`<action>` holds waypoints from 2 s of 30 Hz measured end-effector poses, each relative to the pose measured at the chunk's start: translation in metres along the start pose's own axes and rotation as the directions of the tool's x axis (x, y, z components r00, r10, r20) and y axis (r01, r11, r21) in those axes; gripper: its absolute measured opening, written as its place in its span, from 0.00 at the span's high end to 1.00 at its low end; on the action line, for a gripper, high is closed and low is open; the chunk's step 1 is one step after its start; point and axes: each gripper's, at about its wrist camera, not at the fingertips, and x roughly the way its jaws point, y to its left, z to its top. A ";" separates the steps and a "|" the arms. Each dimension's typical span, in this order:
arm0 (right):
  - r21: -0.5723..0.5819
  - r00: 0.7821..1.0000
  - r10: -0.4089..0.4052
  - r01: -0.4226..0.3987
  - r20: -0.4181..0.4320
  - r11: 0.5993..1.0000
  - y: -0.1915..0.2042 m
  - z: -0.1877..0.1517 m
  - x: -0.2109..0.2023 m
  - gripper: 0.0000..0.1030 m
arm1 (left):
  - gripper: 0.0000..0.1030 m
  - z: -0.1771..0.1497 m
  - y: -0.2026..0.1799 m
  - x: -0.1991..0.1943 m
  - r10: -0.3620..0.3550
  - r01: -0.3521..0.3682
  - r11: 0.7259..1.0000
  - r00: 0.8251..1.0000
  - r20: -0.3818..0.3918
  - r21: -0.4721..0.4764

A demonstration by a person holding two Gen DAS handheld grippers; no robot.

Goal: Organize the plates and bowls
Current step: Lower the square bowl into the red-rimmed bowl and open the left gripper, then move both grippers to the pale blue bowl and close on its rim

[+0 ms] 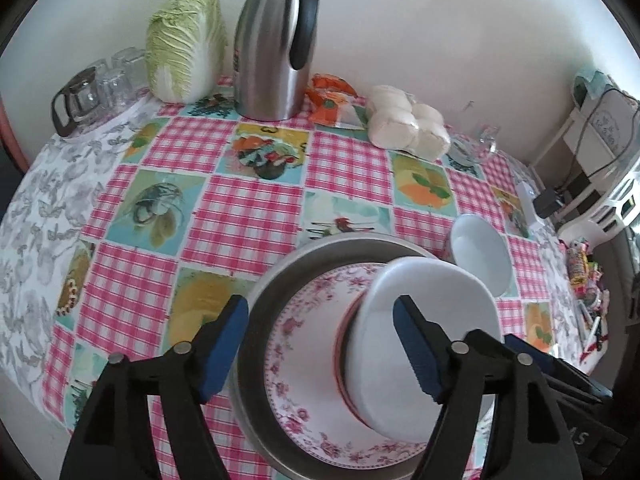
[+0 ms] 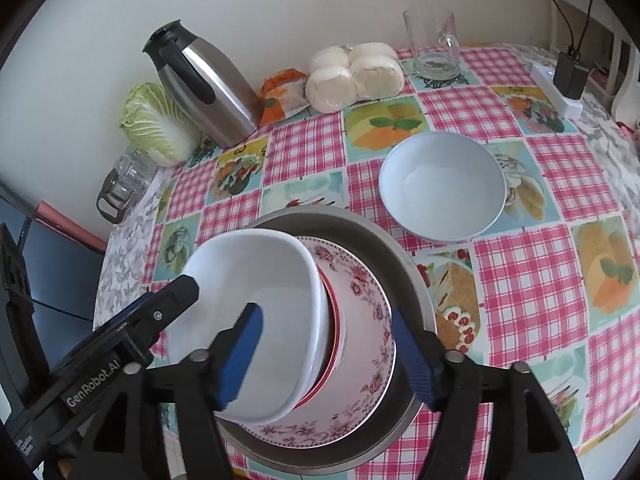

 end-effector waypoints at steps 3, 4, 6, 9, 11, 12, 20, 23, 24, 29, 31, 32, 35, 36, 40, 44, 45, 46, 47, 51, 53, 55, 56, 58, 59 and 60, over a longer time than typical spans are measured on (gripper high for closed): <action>-0.003 1.000 -0.008 0.008 0.017 1.000 -0.002 0.000 -0.001 0.17 | 0.14 0.002 0.005 -0.001 0.062 -0.062 0.998 0.998 0.014 -0.013; -0.003 1.000 -0.009 0.009 0.023 1.000 -0.002 0.000 -0.001 0.15 | 0.12 0.003 0.008 -0.002 0.071 -0.071 0.997 0.997 0.025 -0.026; -0.007 0.999 -0.009 0.009 0.033 1.000 -0.002 0.001 -0.001 0.06 | 0.07 0.005 0.013 -0.004 0.084 -0.082 0.995 0.996 0.040 -0.049; -0.016 0.999 -0.015 0.016 0.052 1.000 0.000 0.001 -0.003 0.00 | 0.05 0.009 0.020 -0.009 0.121 -0.115 0.990 0.990 0.076 -0.079; -0.018 0.998 -0.014 0.015 0.059 1.000 0.000 0.001 -0.004 0.00 | 0.02 0.011 0.026 -0.013 0.124 -0.114 0.987 0.988 0.087 -0.115; -0.018 0.998 -0.014 0.015 0.062 1.000 -0.001 0.001 -0.004 0.00 | 0.01 0.011 0.029 -0.014 0.122 -0.110 0.986 0.988 0.090 -0.127; -0.016 0.995 -0.024 0.026 0.095 1.000 -0.002 0.002 -0.010 0.00 | 0.00 0.015 0.038 -0.020 0.125 -0.105 0.981 0.985 0.120 -0.162; -0.019 0.994 -0.026 0.028 0.106 0.999 -0.002 0.003 -0.014 0.00 | 0.00 0.015 0.036 -0.020 0.114 -0.095 0.984 0.986 0.124 -0.150; -0.017 0.994 -0.024 0.026 0.109 1.000 -0.003 0.004 -0.016 0.00 | 0.00 0.015 0.034 -0.021 0.107 -0.089 0.986 0.986 0.126 -0.140; 0.007 0.994 -0.011 0.010 0.113 1.000 -0.013 0.007 -0.021 0.00 | 0.00 0.016 0.022 -0.025 0.079 -0.066 0.994 0.985 0.155 -0.089; 0.028 0.993 -0.002 -0.001 0.117 1.000 -0.021 0.009 -0.024 0.00 | 0.00 0.016 0.017 -0.028 0.062 -0.049 0.996 0.982 0.176 -0.078; 0.042 0.992 -0.003 -0.002 0.123 0.999 -0.027 0.011 -0.026 0.00 | 0.00 0.017 0.015 -0.030 0.052 -0.039 0.997 0.981 0.188 -0.072; 0.084 0.989 -0.019 0.006 0.147 0.996 -0.046 0.017 -0.035 0.00 | 0.00 0.018 0.009 -0.035 0.030 -0.017 0.998 0.976 0.217 -0.063; 0.096 0.988 -0.022 0.008 0.153 0.995 -0.052 0.019 -0.038 0.00 | 0.00 0.018 0.007 -0.037 0.023 -0.010 0.998 0.973 0.228 -0.059; 0.157 0.983 -0.052 0.025 0.175 0.987 -0.081 0.027 -0.048 0.00 | 0.00 0.021 0.000 -0.040 -0.008 0.023 0.998 0.971 0.239 -0.060; 0.199 0.979 -0.093 0.056 0.182 0.978 -0.110 0.034 -0.055 0.00 | 0.00 0.025 -0.012 -0.037 -0.026 0.039 0.998 0.978 0.207 -0.057; 0.209 0.978 -0.100 0.061 0.182 0.976 -0.116 0.035 -0.056 0.00 | 0.00 0.026 -0.016 -0.036 -0.022 0.033 0.998 0.980 0.197 -0.053; 0.220 0.977 -0.108 0.067 0.182 0.973 -0.122 0.035 -0.057 0.00 | 0.00 0.028 -0.021 -0.035 -0.016 0.025 0.999 0.982 0.190 -0.046; 0.237 0.977 -0.117 0.072 0.181 0.969 -0.130 0.036 -0.057 0.00 | 0.00 0.030 -0.027 -0.035 -0.010 0.018 0.999 0.982 0.187 -0.040; 0.291 0.978 -0.120 0.066 0.170 0.954 -0.155 0.037 -0.055 0.00 | 0.00 0.042 -0.049 -0.037 -0.016 0.022 0.999 0.985 0.173 -0.032; 0.321 0.979 -0.118 0.059 0.166 0.945 -0.166 0.037 -0.053 0.00 | 0.00 0.050 -0.060 -0.037 -0.046 0.050 0.999 0.986 0.163 -0.018; 0.338 0.980 -0.121 0.060 0.161 0.939 -0.173 0.038 -0.051 0.00 | 0.00 0.059 -0.075 -0.035 -0.063 0.063 0.998 0.987 0.151 0.010; 0.344 0.980 -0.122 0.061 0.157 0.937 -0.176 0.039 -0.050 0.00 | 0.00 0.062 -0.081 -0.033 -0.067 0.064 0.998 0.988 0.139 0.021; 0.352 0.981 -0.118 0.058 0.152 0.934 -0.181 0.040 -0.047 0.00 | 0.00 0.070 -0.093 -0.025 -0.080 0.077 0.996 0.992 0.097 0.041; 0.353 0.982 -0.116 0.056 0.151 0.934 -0.182 0.040 -0.045 0.00 | 0.00 0.074 -0.101 -0.019 -0.099 0.095 0.994 0.993 0.065 0.056; 0.353 0.983 -0.111 0.052 0.149 0.934 -0.183 0.040 -0.044 0.00 | 0.00 0.077 -0.108 -0.014 -0.111 0.109 0.992 0.993 0.037 0.069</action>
